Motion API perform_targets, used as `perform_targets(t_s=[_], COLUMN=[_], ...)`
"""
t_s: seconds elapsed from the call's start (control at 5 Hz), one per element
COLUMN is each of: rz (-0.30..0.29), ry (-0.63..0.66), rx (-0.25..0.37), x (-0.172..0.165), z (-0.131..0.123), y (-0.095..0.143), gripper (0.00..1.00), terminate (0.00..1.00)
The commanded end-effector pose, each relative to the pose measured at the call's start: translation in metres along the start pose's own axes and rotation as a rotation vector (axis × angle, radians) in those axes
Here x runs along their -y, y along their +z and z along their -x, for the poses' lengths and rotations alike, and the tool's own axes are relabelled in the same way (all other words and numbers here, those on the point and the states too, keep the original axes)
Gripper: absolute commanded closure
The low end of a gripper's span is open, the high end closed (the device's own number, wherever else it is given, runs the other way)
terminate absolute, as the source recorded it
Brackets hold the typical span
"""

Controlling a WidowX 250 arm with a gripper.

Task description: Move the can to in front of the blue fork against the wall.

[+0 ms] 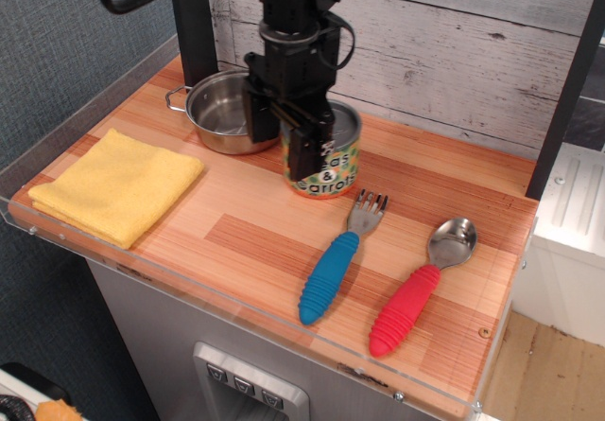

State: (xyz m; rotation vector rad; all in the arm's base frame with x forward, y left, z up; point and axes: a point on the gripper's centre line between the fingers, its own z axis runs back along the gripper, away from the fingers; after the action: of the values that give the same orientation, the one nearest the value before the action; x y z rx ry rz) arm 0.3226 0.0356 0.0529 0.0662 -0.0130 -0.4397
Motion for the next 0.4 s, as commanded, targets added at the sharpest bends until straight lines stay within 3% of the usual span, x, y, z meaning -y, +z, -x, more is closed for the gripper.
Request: perform_targets(t_s=[0.0, 0.2], rz=[0.004, 0.035], ry=[-0.012, -0.022], rx=[0.048, 0.068], x=[-0.007, -0.006], z=[-0.026, -0.039], y=[0.014, 0.017], gripper=[0.00, 0.00], terminate=[0.00, 0.00])
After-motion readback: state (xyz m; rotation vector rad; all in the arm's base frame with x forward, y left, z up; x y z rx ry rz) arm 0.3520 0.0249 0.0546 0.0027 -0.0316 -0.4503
